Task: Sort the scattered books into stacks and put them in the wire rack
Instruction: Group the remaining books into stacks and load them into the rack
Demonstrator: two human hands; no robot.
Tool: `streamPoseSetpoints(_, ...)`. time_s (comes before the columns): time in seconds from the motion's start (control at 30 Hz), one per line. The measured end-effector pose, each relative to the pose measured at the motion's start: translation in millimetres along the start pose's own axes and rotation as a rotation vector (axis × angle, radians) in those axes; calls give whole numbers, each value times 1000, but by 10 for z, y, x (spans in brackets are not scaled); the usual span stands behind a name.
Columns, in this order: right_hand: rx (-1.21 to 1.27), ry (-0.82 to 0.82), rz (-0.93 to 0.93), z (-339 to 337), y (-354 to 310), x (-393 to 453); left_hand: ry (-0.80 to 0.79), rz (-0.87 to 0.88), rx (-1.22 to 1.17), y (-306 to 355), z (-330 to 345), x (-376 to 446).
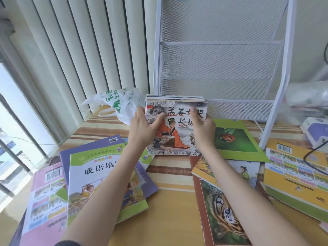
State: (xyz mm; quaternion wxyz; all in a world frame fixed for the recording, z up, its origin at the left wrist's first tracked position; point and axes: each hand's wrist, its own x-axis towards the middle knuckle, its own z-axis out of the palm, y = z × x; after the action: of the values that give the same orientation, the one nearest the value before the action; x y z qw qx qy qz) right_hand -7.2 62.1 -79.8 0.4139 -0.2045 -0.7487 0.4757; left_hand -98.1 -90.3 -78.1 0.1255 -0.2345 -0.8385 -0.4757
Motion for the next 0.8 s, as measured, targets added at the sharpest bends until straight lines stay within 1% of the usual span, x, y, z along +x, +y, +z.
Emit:
streamPoseSetpoints(0.03,-31,-6,-9,-13,2,3,0,7,34,4,-8,-8)
streamPoseSetpoints(0.1,-131,-52,-64,-55,73,-28,-30,3,24,4,-15,-43)
streamPoseSetpoints(0.2,-330,-159,-102,-125,222,-153,-112,-64,-90,-73,27,-85)
streamPoseSetpoints(0.27,-353,-163,-103,-143,287,-203,-131,-105,-199,-101,67,-113)
streamPoseSetpoints(0.33,-316,-169,-57,-130,288,-223,-100,-126,-266,-92,111,-156)
streamPoseSetpoints(0.43,-289,-184,-21,-113,254,-248,-32,-142,-287,-51,149,-189)
streamPoseSetpoints(0.5,-257,-176,-1,-116,268,-260,35,-94,-237,-57,155,-190)
streamPoseSetpoints(0.63,-193,-138,65,-184,164,-288,154,39,-172,-61,184,-202)
streamPoseSetpoints(0.73,-157,-138,92,-339,56,-314,327,176,-27,-1,178,-215)
streamPoseSetpoints(0.8,-137,-140,134,-489,27,-345,448,318,49,55,156,-231)
